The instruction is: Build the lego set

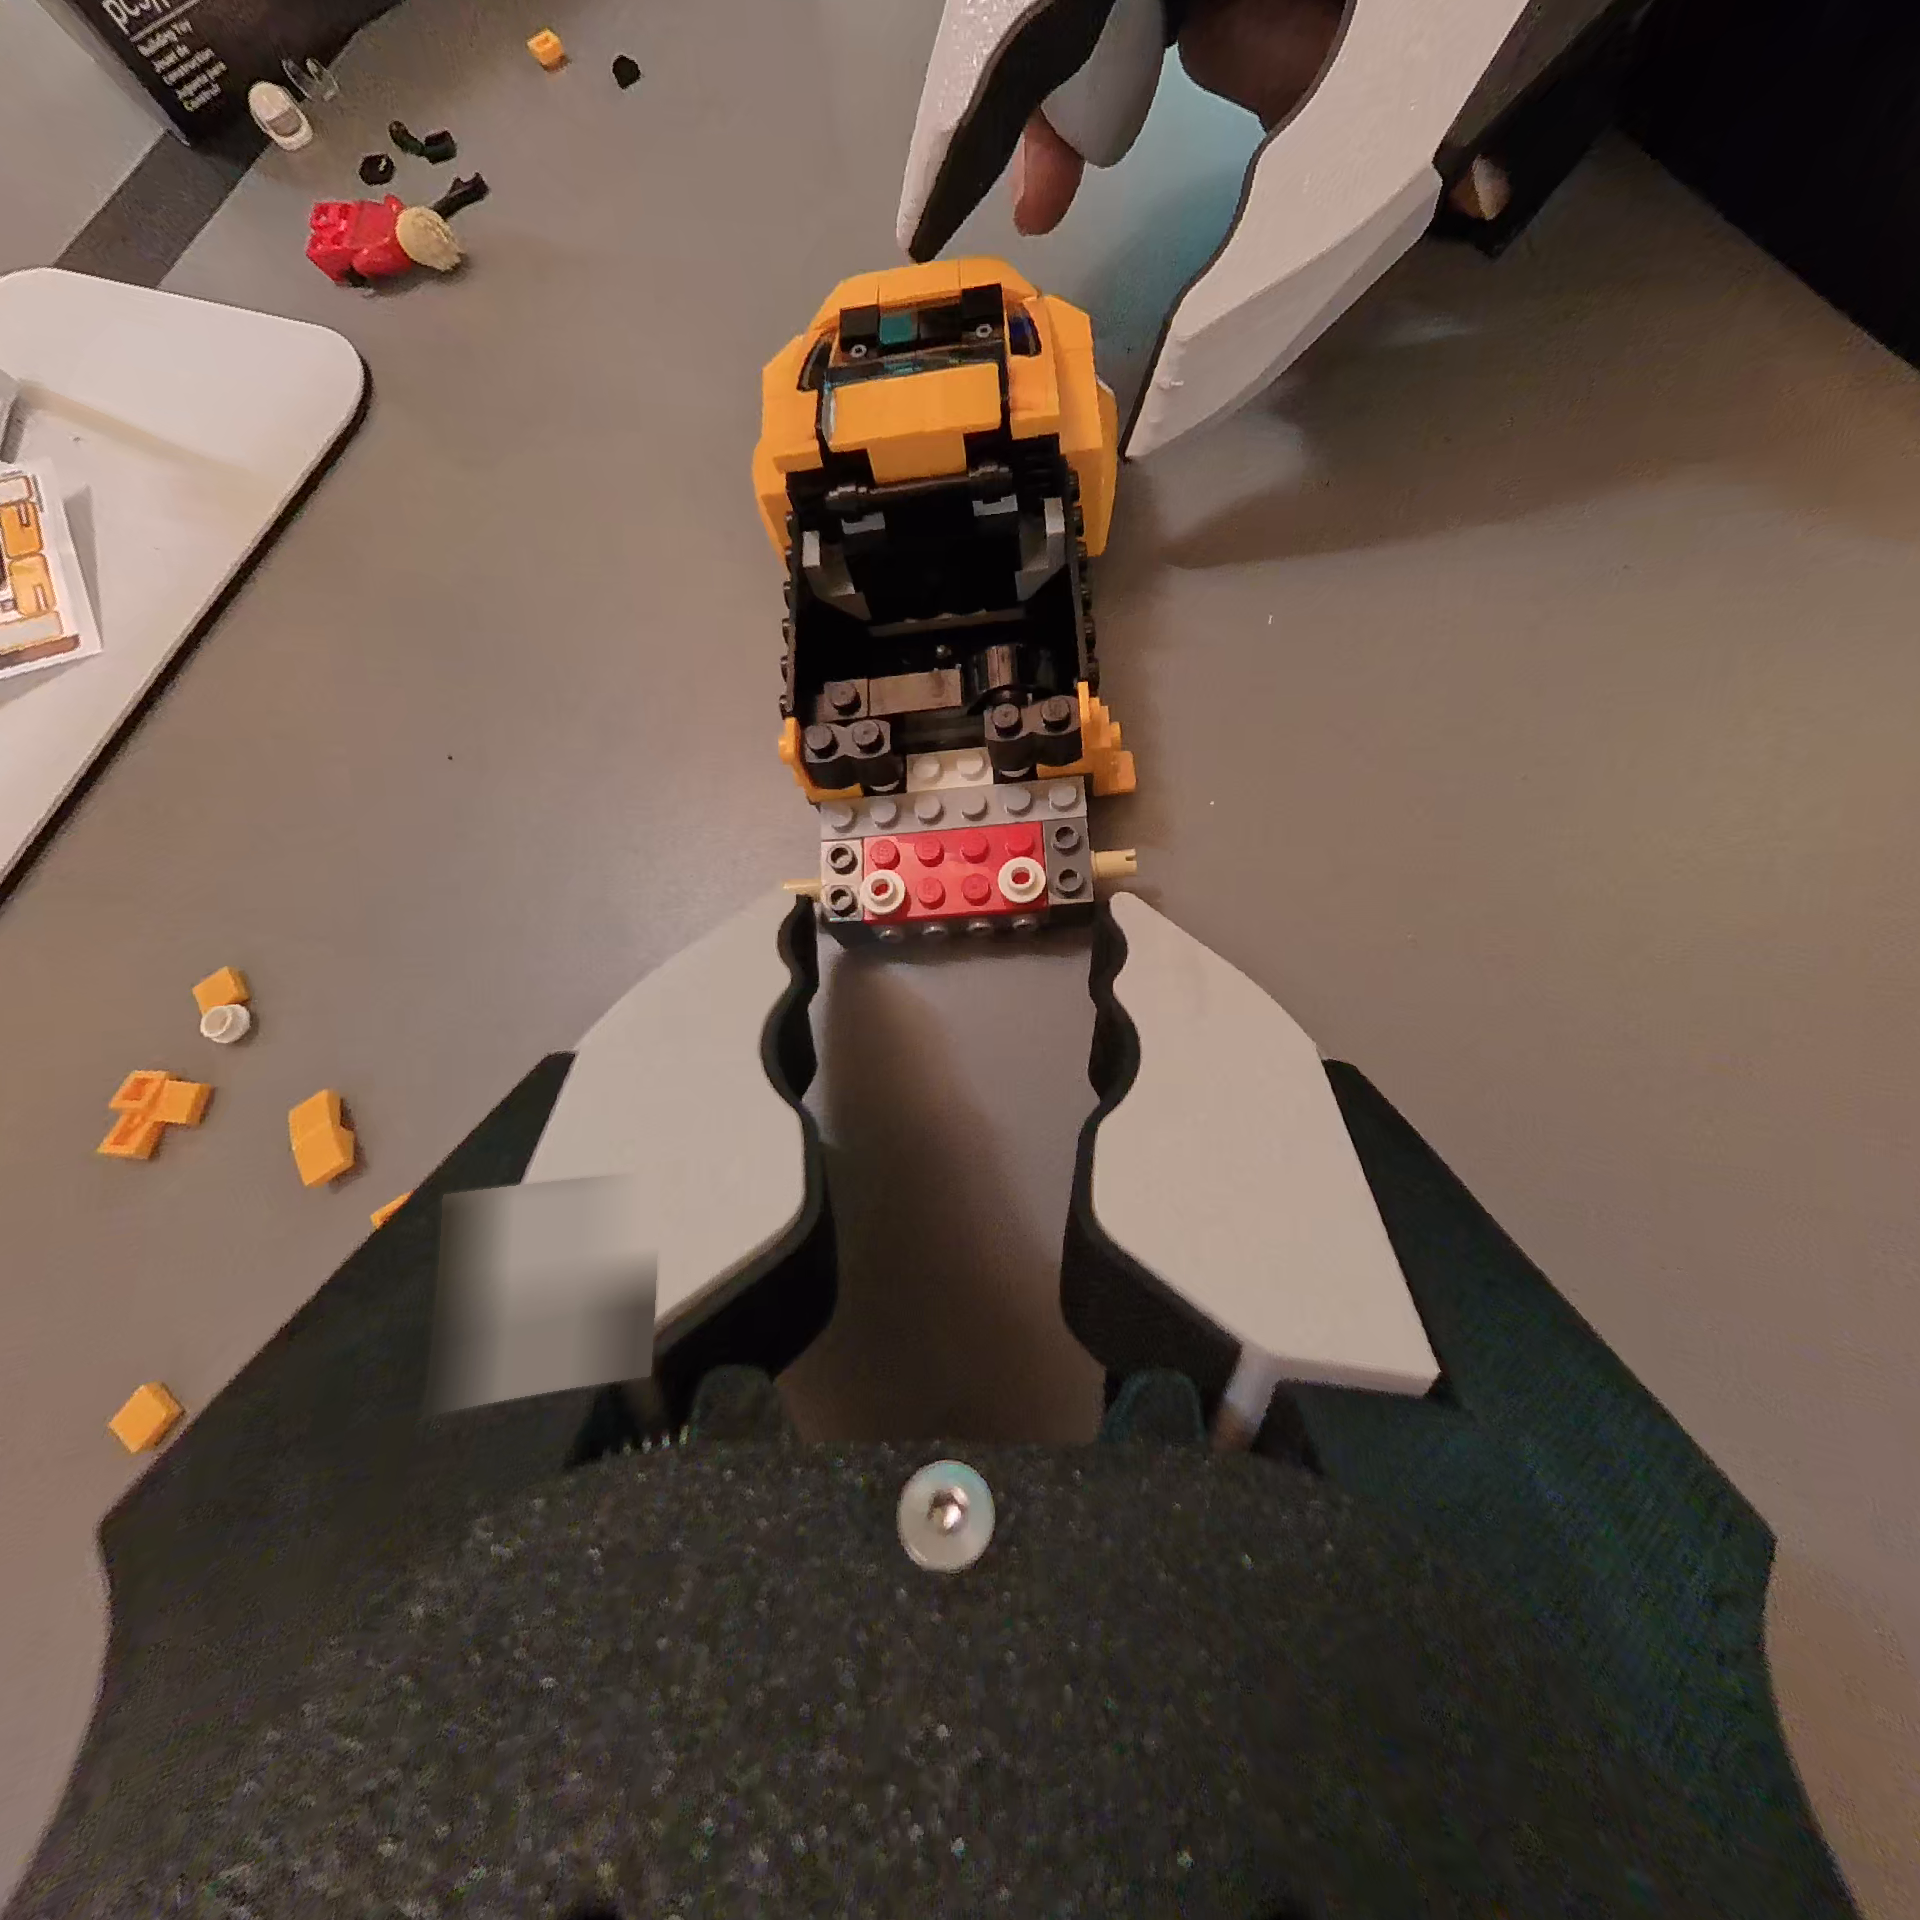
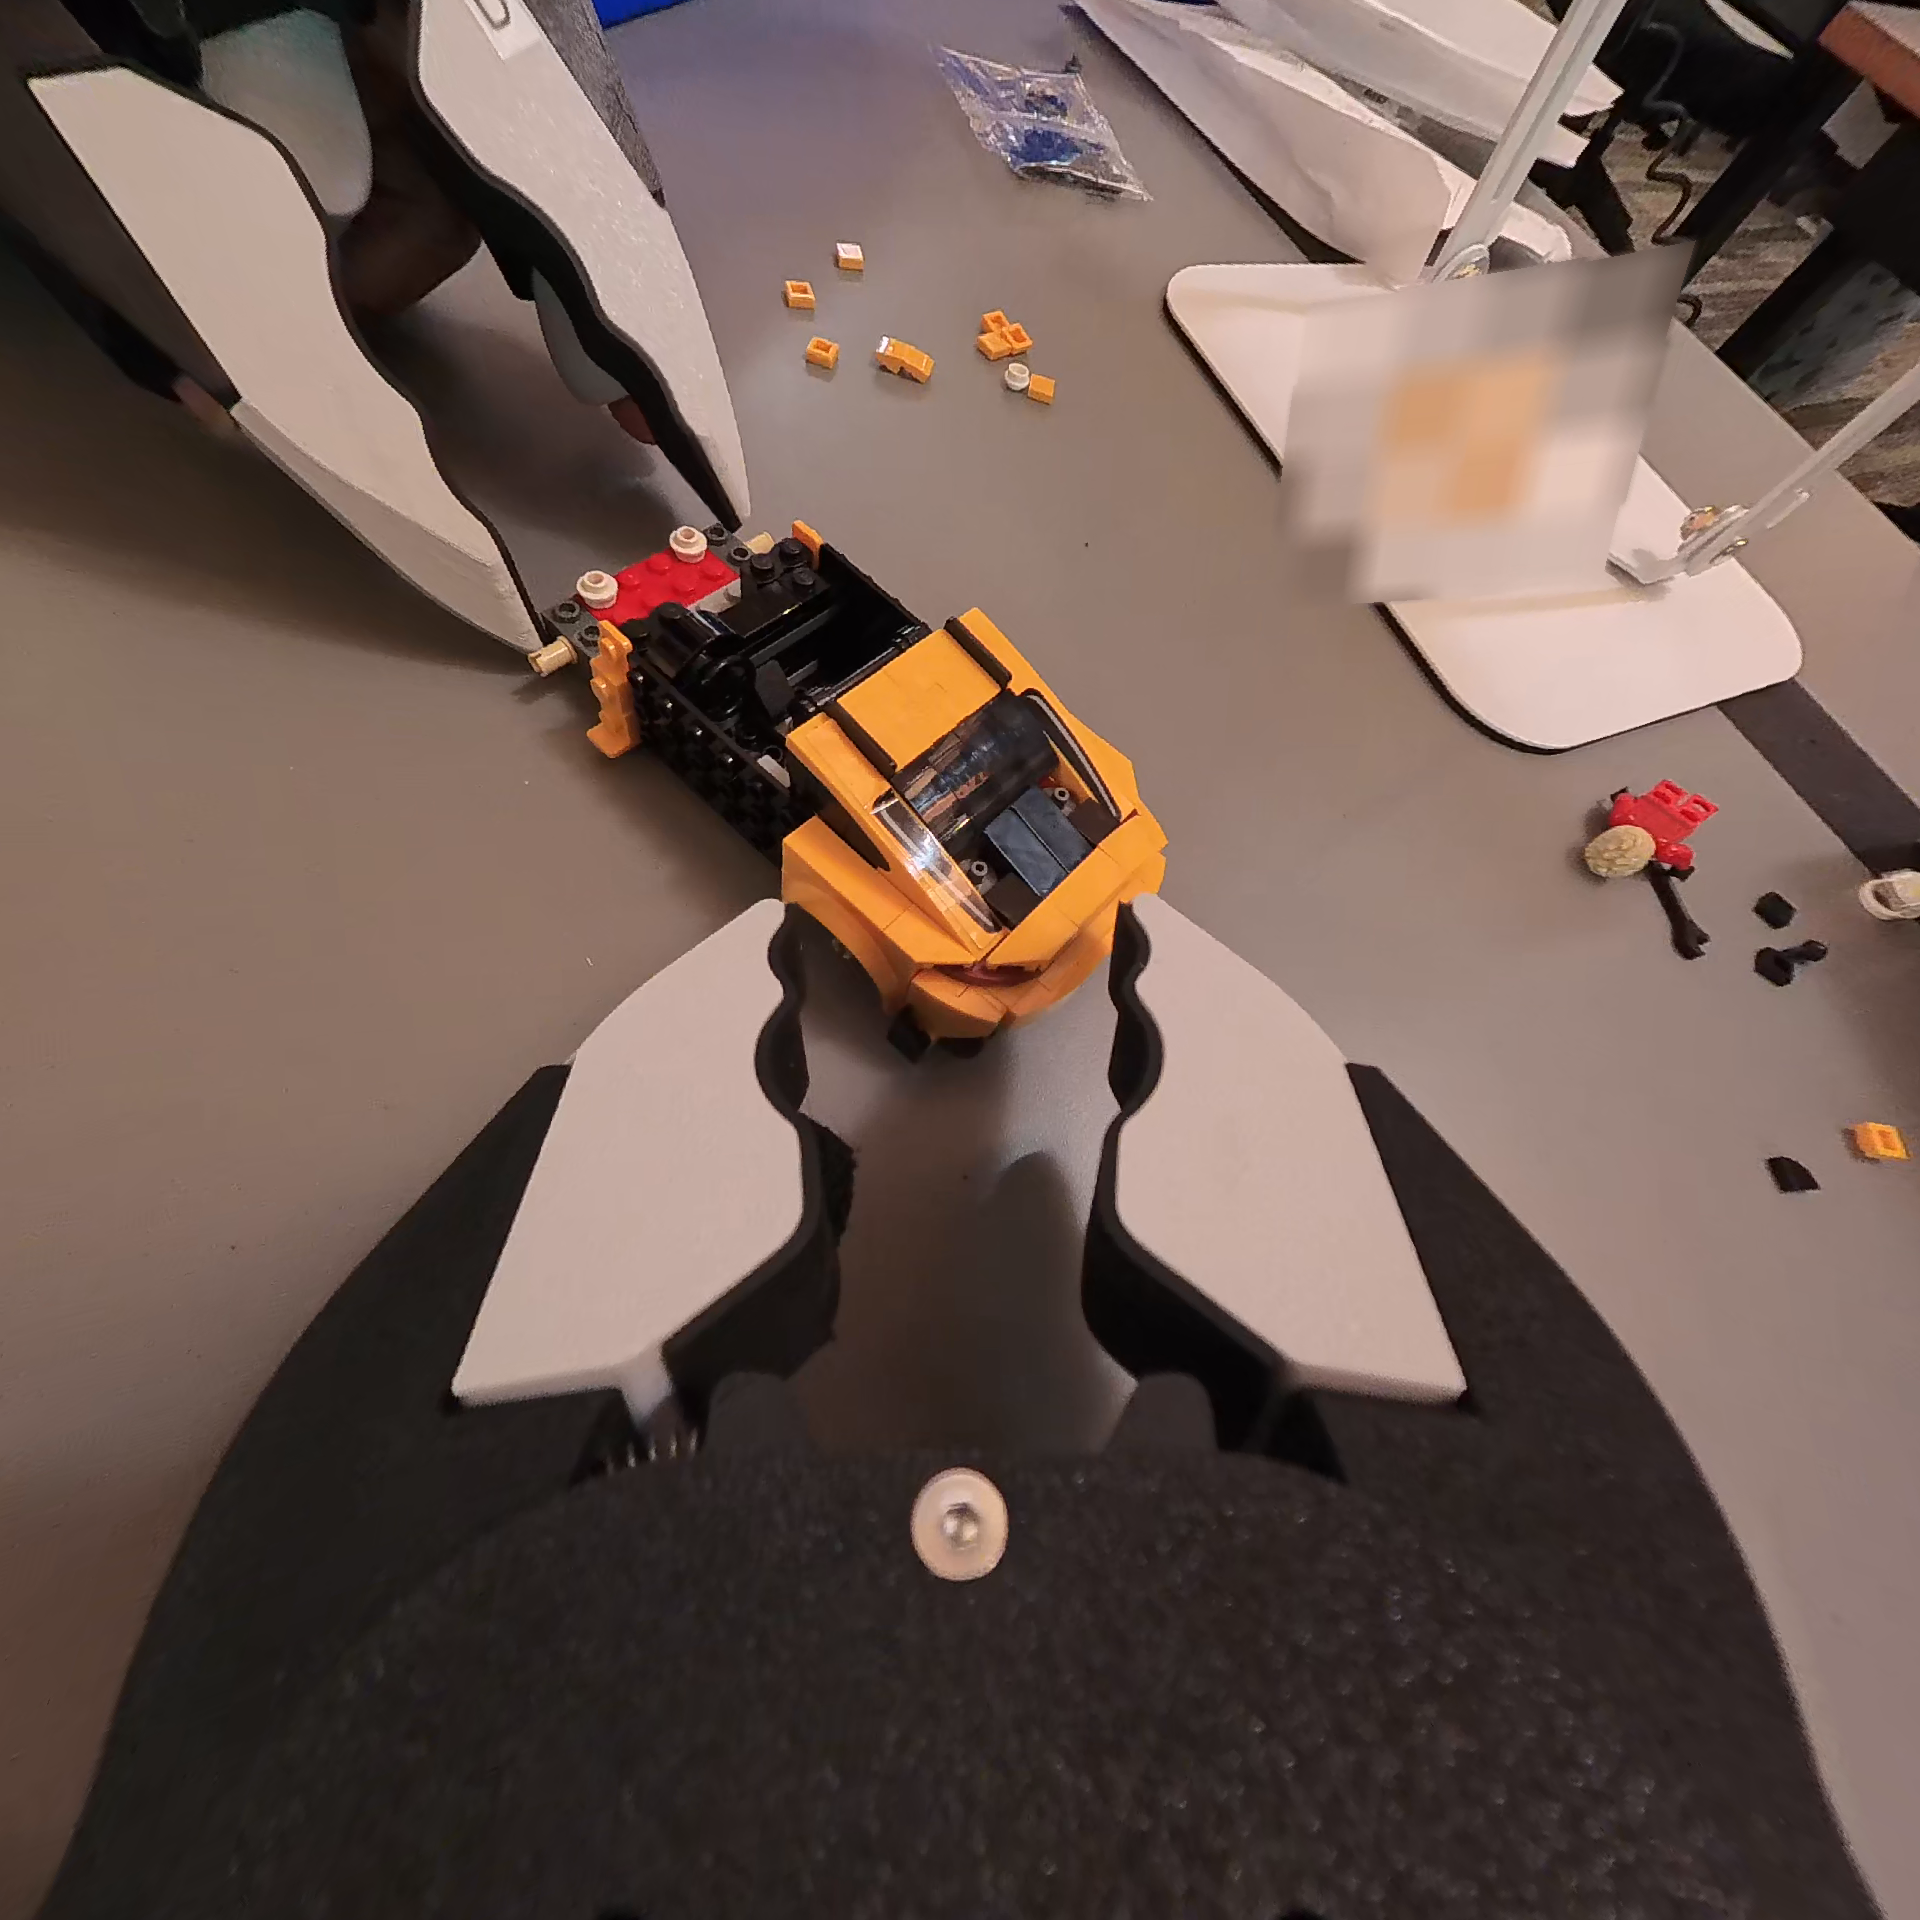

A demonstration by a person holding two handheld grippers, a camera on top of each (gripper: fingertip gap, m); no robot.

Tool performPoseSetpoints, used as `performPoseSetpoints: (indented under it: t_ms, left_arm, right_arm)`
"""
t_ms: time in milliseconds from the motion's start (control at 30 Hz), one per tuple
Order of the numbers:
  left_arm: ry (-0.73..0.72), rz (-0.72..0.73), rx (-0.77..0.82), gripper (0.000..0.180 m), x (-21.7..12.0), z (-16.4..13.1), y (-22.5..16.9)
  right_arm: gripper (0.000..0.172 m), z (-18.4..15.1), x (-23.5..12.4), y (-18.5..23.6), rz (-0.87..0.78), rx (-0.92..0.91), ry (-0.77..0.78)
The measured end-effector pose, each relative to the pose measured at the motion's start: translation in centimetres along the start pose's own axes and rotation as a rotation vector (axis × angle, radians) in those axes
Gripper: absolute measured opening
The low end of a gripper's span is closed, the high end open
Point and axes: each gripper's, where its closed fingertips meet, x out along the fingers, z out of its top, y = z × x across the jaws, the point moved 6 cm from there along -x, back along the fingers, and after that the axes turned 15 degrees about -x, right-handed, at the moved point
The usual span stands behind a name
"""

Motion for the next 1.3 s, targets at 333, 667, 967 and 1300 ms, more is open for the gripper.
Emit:
performPoseSetpoints:
  t_ms: [333,667,967,1300]
  left_arm:
    - [-0.001,-0.009,-0.007,0.054,-0.02,0.0,0.0]
    - [-0.011,-0.042,-0.019,0.058,-0.16,0.11,-0.17]
    - [0.0,-0.042,-0.006,0.059,-0.01,0.02,-0.36]
    - [0.012,-0.033,0.002,0.062,0.29,0.05,-0.57]
  right_arm:
    - [0.056,-0.02,0.0,0.01,-0.003,-0.003,0.002]
    - [0.054,-0.07,0.01,0.04,-0.002,-0.005,0.008]
    - [0.054,-0.06,0.02,0.04,-0.002,-0.008,0.009]
    - [0.052,-0.14,0.03,0.1,-0.004,-0.013,0.018]
